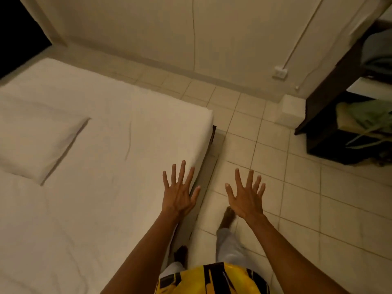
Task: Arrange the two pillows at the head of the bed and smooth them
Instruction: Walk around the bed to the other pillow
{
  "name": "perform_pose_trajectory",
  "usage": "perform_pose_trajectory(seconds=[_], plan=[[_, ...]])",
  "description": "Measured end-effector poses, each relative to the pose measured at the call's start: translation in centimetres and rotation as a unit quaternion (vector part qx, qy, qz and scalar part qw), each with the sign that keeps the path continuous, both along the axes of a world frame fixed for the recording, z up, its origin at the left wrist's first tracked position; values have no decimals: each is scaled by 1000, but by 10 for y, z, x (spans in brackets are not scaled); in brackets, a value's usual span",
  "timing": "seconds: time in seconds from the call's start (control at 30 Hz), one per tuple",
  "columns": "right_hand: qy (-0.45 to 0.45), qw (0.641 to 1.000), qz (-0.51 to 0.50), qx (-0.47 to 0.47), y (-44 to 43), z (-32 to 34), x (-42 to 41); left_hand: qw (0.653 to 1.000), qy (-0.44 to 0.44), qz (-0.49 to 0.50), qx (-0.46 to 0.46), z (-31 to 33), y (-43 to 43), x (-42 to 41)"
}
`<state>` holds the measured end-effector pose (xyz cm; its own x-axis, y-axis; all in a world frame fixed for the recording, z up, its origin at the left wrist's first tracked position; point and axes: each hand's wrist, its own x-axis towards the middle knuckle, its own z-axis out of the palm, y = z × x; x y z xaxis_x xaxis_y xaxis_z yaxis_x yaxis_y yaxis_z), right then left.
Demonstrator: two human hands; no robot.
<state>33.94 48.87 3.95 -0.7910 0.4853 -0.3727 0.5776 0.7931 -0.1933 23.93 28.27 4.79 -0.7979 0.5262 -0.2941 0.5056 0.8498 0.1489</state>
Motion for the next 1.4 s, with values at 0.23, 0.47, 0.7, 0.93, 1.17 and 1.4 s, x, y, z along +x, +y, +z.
perform_pose_trajectory(seconds=[0.23, 0.47, 0.7, 0.93, 1.17, 1.4], plan=[[-7, 999, -26, -31, 115, -10, -43, 999, -44, -12, -21, -4, 126, -48], [-9, 999, -40, -18, 252, 9, -79, 998, -33, -55, -18, 22, 256, -97], [19, 999, -36, -3, 345, 19, -144, 998, -34, -49, -7, 25, 348, -159], [-4, 1000, -16, -3, 391, 8, -211, 999, -36, -40, 9, 3, 408, -235], [3, 1000, -1, 18, 446, 17, -320, 999, -37, -25, 17, -1, 472, -340], [21, 997, 60, 38, 491, 20, -435, 997, -67, 26, -3, 0, 497, -431]])
